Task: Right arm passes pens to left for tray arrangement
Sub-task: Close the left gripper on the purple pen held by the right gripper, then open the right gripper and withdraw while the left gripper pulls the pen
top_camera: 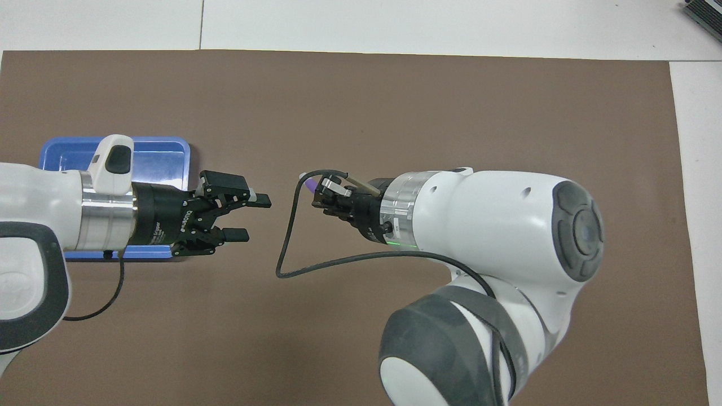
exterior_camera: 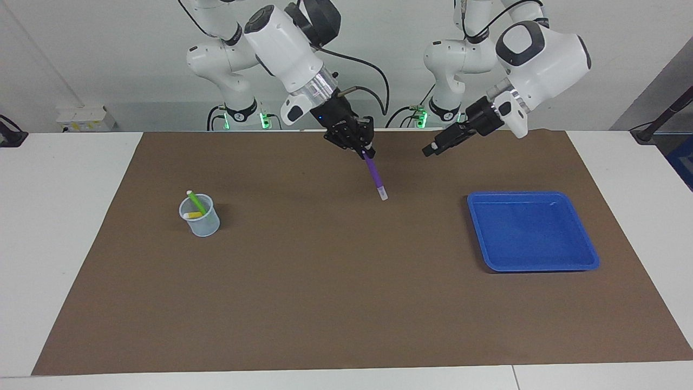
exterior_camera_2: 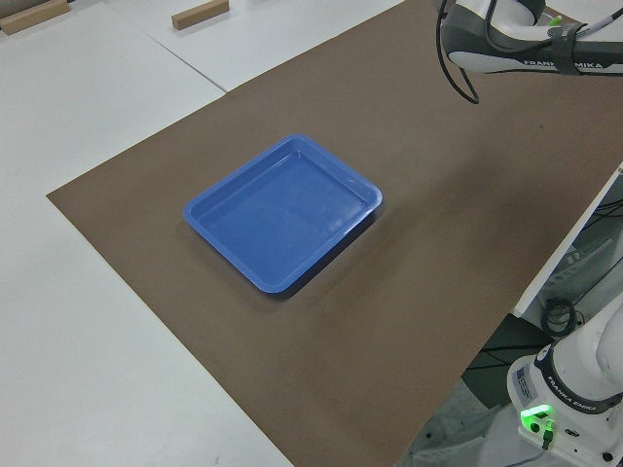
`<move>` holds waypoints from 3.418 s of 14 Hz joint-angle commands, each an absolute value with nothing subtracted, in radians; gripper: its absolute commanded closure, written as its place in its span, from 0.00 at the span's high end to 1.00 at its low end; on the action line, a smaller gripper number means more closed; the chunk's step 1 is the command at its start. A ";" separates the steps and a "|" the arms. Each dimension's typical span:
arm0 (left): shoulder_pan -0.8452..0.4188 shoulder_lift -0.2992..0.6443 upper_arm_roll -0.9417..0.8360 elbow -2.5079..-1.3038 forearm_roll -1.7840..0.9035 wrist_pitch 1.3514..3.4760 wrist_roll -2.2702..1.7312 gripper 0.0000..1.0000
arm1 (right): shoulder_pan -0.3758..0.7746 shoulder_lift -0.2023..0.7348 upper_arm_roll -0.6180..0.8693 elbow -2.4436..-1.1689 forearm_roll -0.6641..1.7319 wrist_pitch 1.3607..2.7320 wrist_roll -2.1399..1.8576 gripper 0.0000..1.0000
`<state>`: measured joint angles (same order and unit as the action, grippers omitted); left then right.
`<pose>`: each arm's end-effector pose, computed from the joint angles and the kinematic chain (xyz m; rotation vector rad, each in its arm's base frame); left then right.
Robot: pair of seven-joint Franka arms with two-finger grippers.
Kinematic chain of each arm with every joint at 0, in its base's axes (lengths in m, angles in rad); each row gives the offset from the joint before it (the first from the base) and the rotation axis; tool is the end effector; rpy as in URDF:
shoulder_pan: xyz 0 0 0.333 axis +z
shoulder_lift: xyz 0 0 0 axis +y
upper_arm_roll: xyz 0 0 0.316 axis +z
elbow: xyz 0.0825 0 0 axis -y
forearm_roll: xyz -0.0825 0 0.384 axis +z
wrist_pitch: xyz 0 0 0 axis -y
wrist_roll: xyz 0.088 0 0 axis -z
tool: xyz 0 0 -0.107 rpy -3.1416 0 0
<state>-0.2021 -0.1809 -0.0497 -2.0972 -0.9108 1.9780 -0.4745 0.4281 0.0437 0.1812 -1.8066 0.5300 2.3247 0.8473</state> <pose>0.4873 -0.1784 0.5274 2.2274 0.6634 -0.2981 0.5009 0.3582 0.5663 -2.4007 0.6313 -0.0396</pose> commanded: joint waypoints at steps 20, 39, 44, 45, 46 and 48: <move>-0.334 -0.163 -0.032 -2.214 -1.413 2.350 -0.512 0.46 | 0.463 0.035 0.179 -1.821 0.607 2.367 0.891 0.00; -0.285 -0.179 -0.026 -2.210 -1.284 2.217 -0.523 0.00 | 0.453 0.026 0.178 -1.818 0.606 2.312 0.890 1.00; -0.249 -0.167 -0.028 -2.151 -1.094 2.137 -0.508 0.00 | 0.362 -0.003 0.170 -1.801 0.546 2.102 0.785 1.00; -0.235 -0.164 -0.028 -2.134 -1.051 2.113 -0.505 0.00 | 0.324 -0.011 0.170 -1.801 0.508 2.030 0.703 1.00; -0.226 -0.161 -0.028 -2.119 -1.010 2.091 -0.499 0.00 | 0.283 -0.015 0.170 -1.801 0.459 1.963 0.607 1.00; -0.200 -0.150 -0.028 -2.085 -0.941 2.048 -0.470 0.00 | 0.224 -0.026 0.170 -1.802 0.344 1.858 0.382 1.00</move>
<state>-0.2297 -0.1654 -0.0255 -2.1252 -1.0045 2.1077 -0.4993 0.2765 -0.0060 0.1610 -1.7943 0.4255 1.9350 0.5524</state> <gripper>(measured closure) 0.824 0.000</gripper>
